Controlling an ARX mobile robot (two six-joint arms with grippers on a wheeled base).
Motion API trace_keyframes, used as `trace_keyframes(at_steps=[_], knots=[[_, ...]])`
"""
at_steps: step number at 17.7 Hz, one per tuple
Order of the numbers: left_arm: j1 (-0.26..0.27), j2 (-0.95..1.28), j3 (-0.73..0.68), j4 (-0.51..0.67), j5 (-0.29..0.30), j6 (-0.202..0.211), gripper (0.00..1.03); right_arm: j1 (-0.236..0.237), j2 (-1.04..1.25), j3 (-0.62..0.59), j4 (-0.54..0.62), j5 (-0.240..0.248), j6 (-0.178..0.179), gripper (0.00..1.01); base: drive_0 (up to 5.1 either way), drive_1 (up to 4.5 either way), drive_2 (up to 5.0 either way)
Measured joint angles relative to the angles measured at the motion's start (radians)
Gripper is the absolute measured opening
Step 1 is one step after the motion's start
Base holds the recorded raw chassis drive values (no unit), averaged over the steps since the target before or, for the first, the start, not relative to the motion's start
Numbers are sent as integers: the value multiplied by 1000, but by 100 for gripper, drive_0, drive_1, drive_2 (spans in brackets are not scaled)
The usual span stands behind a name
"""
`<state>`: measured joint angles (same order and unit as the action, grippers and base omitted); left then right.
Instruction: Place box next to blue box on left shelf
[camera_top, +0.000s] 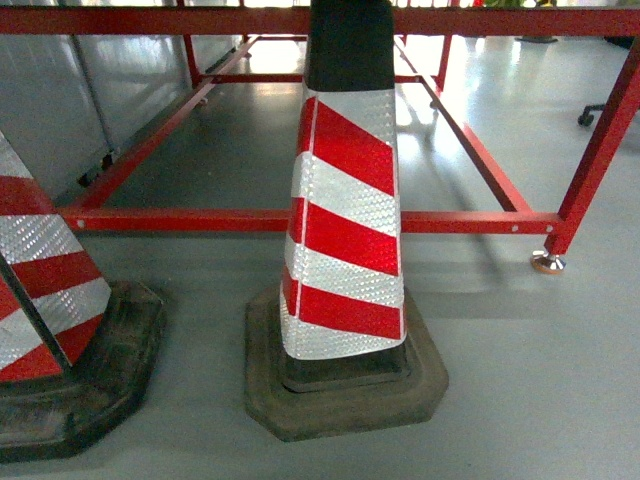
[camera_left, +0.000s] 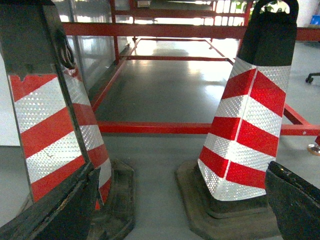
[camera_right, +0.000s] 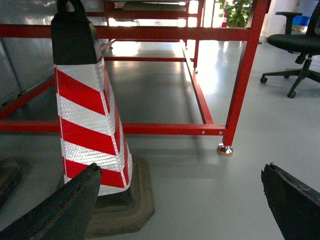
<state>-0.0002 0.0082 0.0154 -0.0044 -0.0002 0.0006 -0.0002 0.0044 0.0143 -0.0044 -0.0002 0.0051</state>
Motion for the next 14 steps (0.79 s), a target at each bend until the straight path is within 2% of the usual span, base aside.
trace_keyframes(at_steps=[14], knots=[[0, 0, 0, 0, 0, 0, 98, 0, 0, 0, 0, 0, 0, 98, 0, 0, 0]])
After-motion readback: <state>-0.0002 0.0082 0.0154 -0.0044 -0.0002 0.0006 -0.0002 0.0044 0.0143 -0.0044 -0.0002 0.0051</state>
